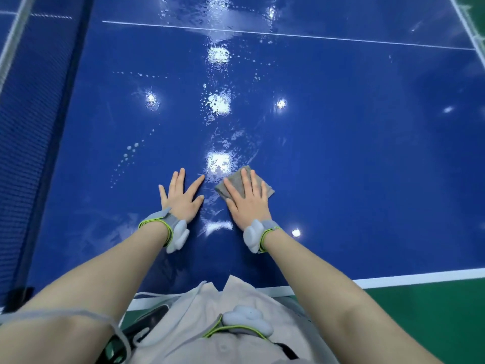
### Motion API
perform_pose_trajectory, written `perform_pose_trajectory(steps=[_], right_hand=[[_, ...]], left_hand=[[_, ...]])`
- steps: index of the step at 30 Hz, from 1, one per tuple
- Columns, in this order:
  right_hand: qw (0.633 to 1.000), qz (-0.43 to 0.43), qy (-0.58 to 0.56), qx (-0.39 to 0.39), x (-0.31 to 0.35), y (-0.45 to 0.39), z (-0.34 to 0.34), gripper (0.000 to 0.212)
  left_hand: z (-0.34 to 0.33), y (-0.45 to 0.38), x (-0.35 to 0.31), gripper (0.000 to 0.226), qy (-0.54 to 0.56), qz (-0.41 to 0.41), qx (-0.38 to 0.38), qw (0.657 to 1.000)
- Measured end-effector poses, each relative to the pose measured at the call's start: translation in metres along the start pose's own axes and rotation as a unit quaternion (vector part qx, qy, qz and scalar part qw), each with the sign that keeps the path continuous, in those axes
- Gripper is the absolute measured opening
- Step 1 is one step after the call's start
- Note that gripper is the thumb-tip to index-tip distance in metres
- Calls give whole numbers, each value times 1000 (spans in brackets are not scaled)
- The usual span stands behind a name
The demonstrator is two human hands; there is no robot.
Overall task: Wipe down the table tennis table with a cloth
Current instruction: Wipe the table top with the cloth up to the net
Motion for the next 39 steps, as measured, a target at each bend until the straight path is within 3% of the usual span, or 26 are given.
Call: perform_pose_trajectory(steps=[3, 5, 11, 13, 16, 19, 21, 25, 28, 34, 37, 39], right_hand=[[999, 28, 15, -9, -21, -14, 11, 61], [1000, -26, 7, -5, -47, -32, 21, 50], [981, -190, -45, -17, -64, -66, 29, 52], [986, -160, -36, -5, -40, -61, 27, 53], [1000, -31, 1, 5, -8, -50, 19, 57], [998, 47, 35, -19, -16, -58, 24, 57], [998, 40, 49, -23, -34, -79, 34, 60], [990, -134, 2, -50, -75, -111, 51, 58], [983, -175, -17, -49, -66, -114, 49, 57], [998, -52, 10, -38, -22, -101, 36, 61], [999, 29, 34, -30, -34, -106, 41, 58], [999, 19, 35, -37, -50, -122, 52, 60]], left_hand=[[4, -6, -2, 50, 2, -3, -10, 1000], [6, -10, -2, 50, 6, -5, -11, 1000], [8, -23, 1, 51, -7, -6, -11, 1000], [9, -26, -1, 50, -5, 3, -18, 1000], [11, -34, -4, 48, -7, 17, -24, 1000], [15, -41, -4, 47, -4, 14, -22, 1000], [19, -48, -2, 46, 2, 11, -17, 1000], [23, -55, -2, 46, 11, 4, -16, 1000], [24, -60, 0, 47, 8, 11, -20, 1000], [23, -71, -5, 54, -34, -6, 1, 999], [25, -77, -2, 53, -36, -19, 12, 999], [27, -80, -3, 52, -34, -23, 14, 999]])
Point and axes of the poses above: each hand's wrist, its own y-axis away from the middle knuckle, its own z-axis out of the back of the hand, x = y × z, the point moved 7 cm from there along -y, towards the middle knuckle, and after that the axes turned 13 degrees about -z, right-handed, at the moved point
